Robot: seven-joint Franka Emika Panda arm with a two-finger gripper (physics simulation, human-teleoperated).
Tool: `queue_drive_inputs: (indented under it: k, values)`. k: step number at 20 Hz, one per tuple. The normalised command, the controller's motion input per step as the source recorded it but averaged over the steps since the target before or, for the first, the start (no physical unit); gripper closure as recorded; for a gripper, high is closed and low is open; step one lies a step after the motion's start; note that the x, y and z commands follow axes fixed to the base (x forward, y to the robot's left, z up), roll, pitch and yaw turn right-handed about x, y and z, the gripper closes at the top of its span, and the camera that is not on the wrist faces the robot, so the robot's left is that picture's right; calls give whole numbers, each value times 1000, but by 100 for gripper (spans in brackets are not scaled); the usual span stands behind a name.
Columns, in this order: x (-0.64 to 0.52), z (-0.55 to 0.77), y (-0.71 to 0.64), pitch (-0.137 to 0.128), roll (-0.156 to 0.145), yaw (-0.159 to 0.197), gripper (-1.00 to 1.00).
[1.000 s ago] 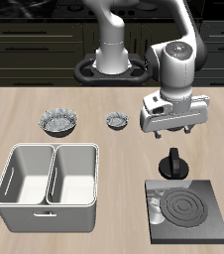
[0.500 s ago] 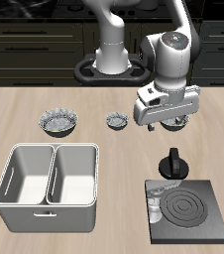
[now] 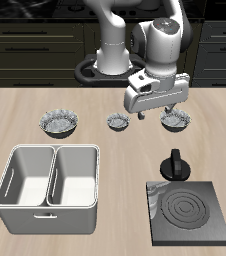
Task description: Turn off the flat stove and place the smallest bowl on it
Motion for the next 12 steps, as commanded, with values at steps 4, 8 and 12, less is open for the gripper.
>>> queue_drive_inputs:
  k: [4,8,12]
  values:
    - [-141,70,-271,-17,-30,15,-100]
    - [-140,-5,-343,-11,-41,-4,-100]
    - [-284,18,-260,-39,-21,10,-100]
